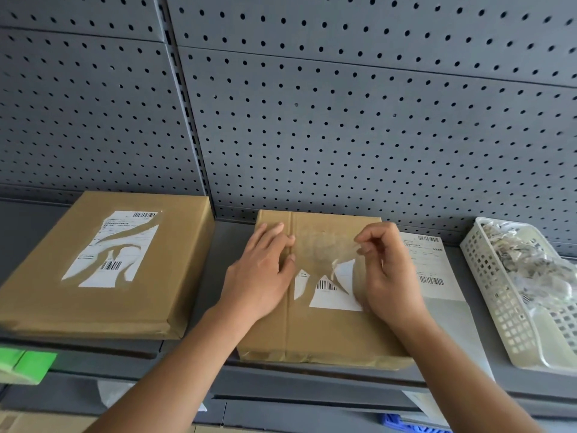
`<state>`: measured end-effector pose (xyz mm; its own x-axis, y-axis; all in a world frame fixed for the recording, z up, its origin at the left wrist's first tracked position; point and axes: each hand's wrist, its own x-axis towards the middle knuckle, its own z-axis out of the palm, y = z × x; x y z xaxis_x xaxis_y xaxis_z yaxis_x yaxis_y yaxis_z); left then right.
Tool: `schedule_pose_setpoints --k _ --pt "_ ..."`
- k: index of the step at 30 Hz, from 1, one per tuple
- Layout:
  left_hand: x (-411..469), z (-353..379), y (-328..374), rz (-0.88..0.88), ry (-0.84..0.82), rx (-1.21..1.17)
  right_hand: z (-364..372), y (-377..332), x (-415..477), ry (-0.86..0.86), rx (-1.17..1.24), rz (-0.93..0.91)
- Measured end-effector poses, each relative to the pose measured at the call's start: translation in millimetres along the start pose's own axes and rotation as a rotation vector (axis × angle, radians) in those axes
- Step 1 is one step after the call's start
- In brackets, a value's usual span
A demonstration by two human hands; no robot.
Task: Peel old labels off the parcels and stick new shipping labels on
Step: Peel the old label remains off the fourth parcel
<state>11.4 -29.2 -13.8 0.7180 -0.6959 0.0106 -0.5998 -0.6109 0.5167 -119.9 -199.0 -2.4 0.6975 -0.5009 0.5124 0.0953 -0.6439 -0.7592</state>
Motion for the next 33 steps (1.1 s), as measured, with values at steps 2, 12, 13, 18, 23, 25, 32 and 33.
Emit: schedule_pose_setpoints --k 2,12,13,18,23,25,32,33 --pt "0.0 0.1 0.2 -0.002 -0.004 0.001 -6.6 -4.7 2.9 0.049 0.02 0.027" --pt "-0.9 -1.1 2.1 -0.006 -0.011 0.008 -13.7 -20.1 6.0 -0.066 0.261 0.283" --pt "-0.8 -1.1 2.1 -0.007 -0.012 0.009 -15.0 -20.6 5.5 -0.069 0.251 0.28" --pt "-0.7 -1.1 1.6 -0.012 -0.007 0.002 -24.7 -20.3 1.8 -0.086 0.24 0.277" --pt "0.7 -0.6 -4.0 -0.009 -0.003 0.012 -41.1 -18.4 -5.0 -0.002 0.154 0.291" --pt "2.4 2.3 -5.4 -0.001 0.004 0.008 -52.9 -16.3 -8.6 0.036 0.092 0.296" --pt "3.3 3.4 -5.1 0.007 0.01 0.014 -100.6 -4.1 -22.8 0.144 -0.069 0.295" --pt "3.6 3.5 -5.4 0.005 0.009 0.015 -106.6 -1.7 -25.8 0.162 -0.084 0.307"
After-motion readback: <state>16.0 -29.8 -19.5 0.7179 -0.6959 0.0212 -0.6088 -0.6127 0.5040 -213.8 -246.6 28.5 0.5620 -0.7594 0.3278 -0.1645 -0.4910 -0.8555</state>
